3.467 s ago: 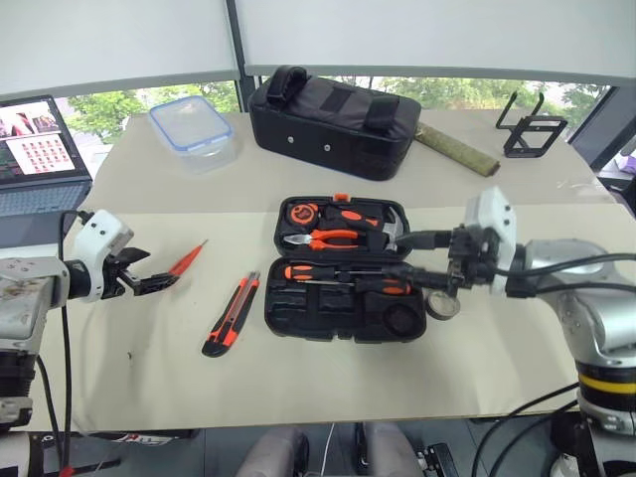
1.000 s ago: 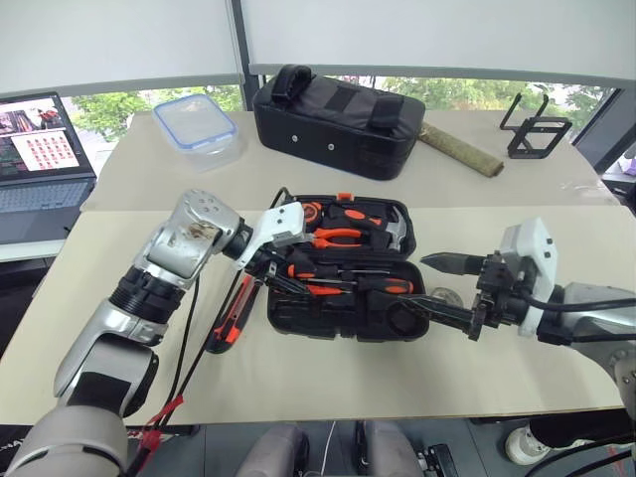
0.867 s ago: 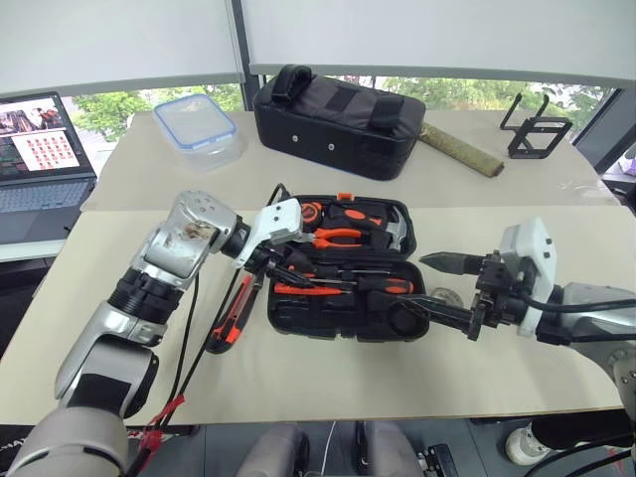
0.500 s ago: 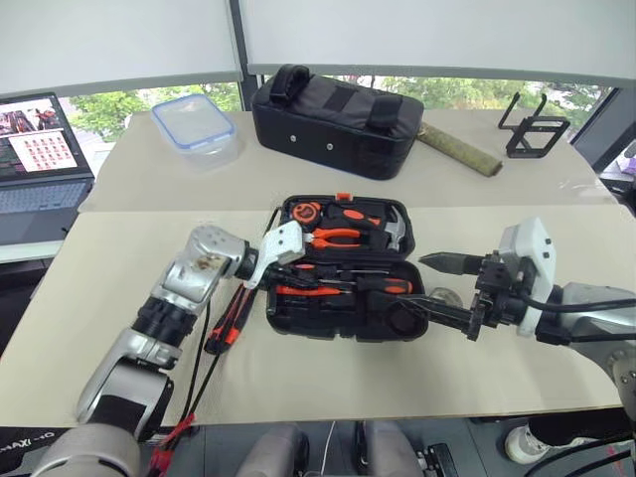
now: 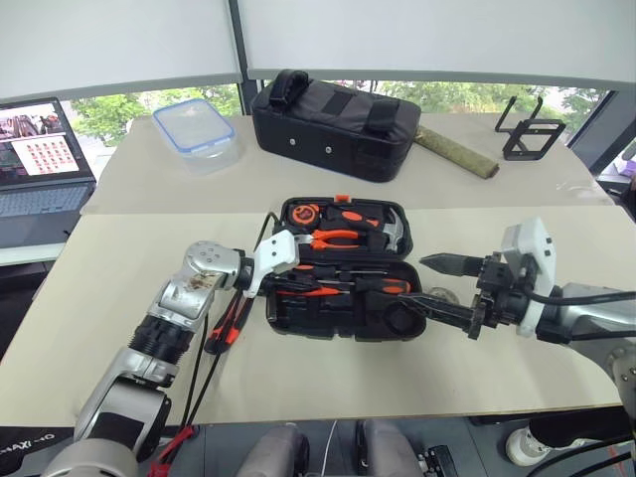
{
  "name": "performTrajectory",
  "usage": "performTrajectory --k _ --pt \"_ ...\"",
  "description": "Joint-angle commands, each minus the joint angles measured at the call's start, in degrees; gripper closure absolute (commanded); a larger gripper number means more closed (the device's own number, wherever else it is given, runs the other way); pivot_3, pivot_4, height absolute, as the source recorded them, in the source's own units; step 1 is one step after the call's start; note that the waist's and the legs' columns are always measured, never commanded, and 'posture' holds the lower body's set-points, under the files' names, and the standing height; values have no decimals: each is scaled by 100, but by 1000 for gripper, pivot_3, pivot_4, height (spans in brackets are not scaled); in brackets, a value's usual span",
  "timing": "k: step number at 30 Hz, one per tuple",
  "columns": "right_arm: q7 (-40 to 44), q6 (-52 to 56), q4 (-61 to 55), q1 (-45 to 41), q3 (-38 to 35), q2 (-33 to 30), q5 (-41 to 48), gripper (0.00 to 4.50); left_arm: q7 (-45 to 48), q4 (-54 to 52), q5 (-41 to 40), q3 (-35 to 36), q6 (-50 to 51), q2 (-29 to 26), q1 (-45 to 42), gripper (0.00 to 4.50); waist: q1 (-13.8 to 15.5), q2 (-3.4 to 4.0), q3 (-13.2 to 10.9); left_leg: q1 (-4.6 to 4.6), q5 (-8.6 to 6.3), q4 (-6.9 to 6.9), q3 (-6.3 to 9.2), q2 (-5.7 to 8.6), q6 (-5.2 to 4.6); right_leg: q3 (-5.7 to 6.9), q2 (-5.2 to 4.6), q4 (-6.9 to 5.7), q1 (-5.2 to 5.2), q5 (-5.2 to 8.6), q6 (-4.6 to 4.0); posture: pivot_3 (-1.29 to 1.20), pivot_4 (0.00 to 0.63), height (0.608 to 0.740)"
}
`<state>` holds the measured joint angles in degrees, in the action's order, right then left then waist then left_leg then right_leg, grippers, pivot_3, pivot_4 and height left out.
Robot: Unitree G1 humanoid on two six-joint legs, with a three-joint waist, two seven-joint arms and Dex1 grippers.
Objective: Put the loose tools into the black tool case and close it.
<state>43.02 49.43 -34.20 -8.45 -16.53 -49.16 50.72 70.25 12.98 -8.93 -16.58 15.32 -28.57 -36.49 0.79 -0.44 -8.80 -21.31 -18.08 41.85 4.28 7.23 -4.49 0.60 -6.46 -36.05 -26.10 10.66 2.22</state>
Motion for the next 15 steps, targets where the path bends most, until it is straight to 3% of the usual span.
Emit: performTrajectory --k 1,9,15 --pt "-38 -47 -62 -134 -53 -10 110 0 -69 -27 90 -177 271 64 213 4464 1 0 1 0 0 0 0 0 0 0 0 0 0 0 0 0 150 714" --pt "-13 -36 51 -206 -35 -35 110 0 -220 2 138 -146 259 143 212 4464 26 0 1 1 0 0 0 1 0 0 -1 1 3 0 0 0 150 714" --pt "-4 3 69 -243 -42 -56 137 0 56 -309 -422 443 759 -198 -108 4464 9 -1 0 -2 0 0 0 0 0 -1 0 -1 -3 0 0 0 150 714"
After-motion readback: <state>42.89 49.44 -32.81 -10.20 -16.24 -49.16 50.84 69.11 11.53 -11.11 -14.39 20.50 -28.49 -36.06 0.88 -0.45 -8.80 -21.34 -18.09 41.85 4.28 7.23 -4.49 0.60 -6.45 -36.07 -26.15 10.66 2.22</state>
